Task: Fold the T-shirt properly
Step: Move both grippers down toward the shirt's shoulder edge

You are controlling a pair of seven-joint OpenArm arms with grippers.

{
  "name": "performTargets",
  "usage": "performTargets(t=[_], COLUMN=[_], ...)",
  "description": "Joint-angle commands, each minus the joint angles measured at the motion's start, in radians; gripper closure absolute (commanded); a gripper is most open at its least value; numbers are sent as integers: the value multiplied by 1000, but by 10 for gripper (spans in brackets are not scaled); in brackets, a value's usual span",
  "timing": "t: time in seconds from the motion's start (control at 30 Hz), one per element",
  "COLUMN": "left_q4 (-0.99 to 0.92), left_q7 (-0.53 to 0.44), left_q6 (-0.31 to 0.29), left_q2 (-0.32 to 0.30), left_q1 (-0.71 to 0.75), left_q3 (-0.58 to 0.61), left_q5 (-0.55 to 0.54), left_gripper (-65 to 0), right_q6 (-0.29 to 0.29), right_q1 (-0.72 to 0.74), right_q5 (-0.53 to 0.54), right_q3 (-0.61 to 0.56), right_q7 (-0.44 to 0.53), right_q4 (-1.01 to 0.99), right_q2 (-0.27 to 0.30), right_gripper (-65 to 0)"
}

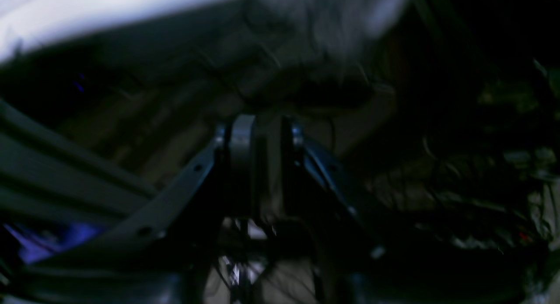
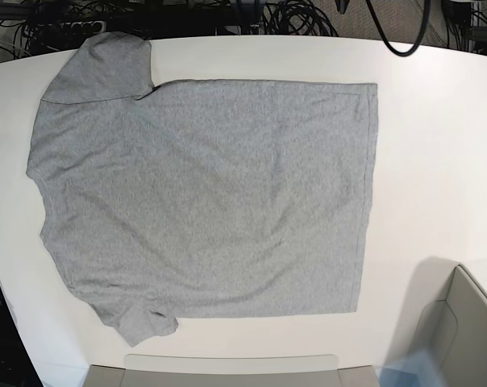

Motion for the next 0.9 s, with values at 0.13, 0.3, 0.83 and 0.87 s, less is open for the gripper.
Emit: performTargets(t=[0.13, 0.3, 0.83, 0.87], left_q4=[107, 150, 221, 236], left_q7=[-32, -32, 14, 41], left_q6=[3, 1, 1, 3], left_q2=[-3, -3, 6, 6], left_q1=[27, 27, 21, 20], left_q3=[-2, -2, -2, -2], left_q5=[1, 4, 7, 7], left_gripper=[-46, -85, -89, -89], right_q6=[-1, -1, -1, -1], right_q1=[-87, -141, -204, -204], right_q5=[22, 134, 756, 788], right_q3=[11, 12, 1, 1], right_q7=[-32, -187, -224, -224], right_q4=[186, 362, 479, 471], right_q2=[5, 23, 405, 430], right_gripper=[-118, -143, -227, -226])
